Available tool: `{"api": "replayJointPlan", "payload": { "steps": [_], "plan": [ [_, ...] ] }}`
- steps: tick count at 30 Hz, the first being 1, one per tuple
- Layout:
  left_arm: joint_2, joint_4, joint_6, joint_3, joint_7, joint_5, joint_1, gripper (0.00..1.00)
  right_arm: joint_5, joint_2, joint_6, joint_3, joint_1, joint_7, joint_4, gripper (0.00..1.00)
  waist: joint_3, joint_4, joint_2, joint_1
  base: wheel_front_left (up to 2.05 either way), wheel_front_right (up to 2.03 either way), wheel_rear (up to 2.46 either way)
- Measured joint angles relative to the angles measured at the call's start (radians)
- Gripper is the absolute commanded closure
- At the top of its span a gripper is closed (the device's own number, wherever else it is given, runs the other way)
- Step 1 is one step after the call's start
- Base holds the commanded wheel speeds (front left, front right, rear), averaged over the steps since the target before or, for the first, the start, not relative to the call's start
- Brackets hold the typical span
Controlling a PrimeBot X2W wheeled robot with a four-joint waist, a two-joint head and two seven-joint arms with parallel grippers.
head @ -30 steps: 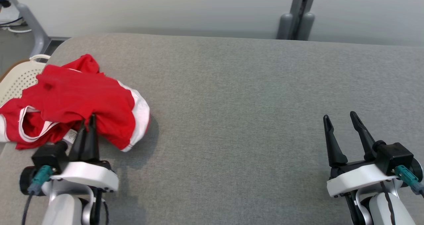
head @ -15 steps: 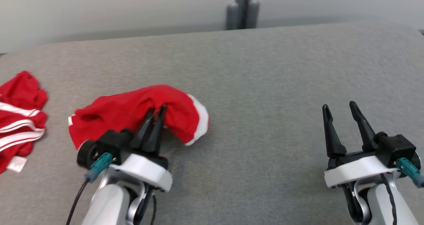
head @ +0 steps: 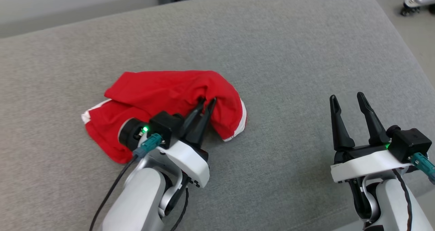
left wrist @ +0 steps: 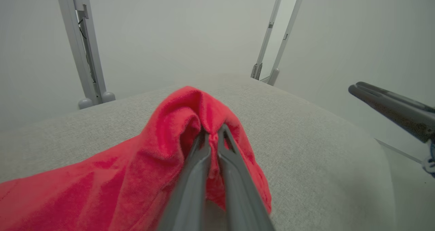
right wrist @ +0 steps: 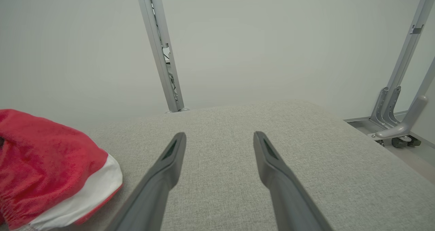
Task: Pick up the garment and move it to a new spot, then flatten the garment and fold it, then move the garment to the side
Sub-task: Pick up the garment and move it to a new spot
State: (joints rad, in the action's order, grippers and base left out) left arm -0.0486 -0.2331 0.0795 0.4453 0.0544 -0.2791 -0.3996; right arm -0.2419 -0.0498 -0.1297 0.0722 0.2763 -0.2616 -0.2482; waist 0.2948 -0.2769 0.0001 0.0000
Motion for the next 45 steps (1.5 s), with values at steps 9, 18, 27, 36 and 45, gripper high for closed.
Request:
{"api": "replayJointPlan", "payload": {
  "steps": [9, 18, 27, 36, 45],
  "plan": [
    [0.0, -0.106, 0.011, 0.063, -0.032, -0.027, -0.007, 0.0, -0.011, 0.001, 0.0, -0.002, 0.0, 0.0, 0.005, 0.0, 0.045, -0.027, 0.0, 0.0, 0.0, 0.0, 0.0],
    [-0.006, -0.112, -0.01, 0.056, 0.04, -0.029, 0.006, 0.0, 0.015, 0.002, 0.0, -0.019, -0.001, 0.0, 0.003, 0.0, 0.008, 0.049, 0.0, 0.0, 0.0, 0.0, 0.0],
    [-0.043, -0.088, -0.081, -0.034, 0.12, -0.065, 0.06, 0.0, 0.053, 0.002, 0.0, -0.042, -0.023, 0.0, -0.003, 0.0, -0.052, 0.155, 0.0, 0.0, 0.0, 0.0, 0.0],
    [-0.106, -0.079, -0.135, -0.156, 0.177, -0.105, 0.107, 0.0, 0.074, 0.002, 0.0, -0.046, -0.047, 0.0, -0.014, 0.0, -0.104, 0.235, 0.0, 0.0, 0.0, 0.0, 0.0],
    [-0.167, -0.046, -0.145, -0.239, 0.203, -0.127, 0.177, 0.0, 0.085, 0.002, 0.0, -0.043, -0.09, 0.0, -0.021, 0.0, -0.158, 0.262, 0.0, 0.0, 0.0, 0.0, 0.0]
  ]
}}
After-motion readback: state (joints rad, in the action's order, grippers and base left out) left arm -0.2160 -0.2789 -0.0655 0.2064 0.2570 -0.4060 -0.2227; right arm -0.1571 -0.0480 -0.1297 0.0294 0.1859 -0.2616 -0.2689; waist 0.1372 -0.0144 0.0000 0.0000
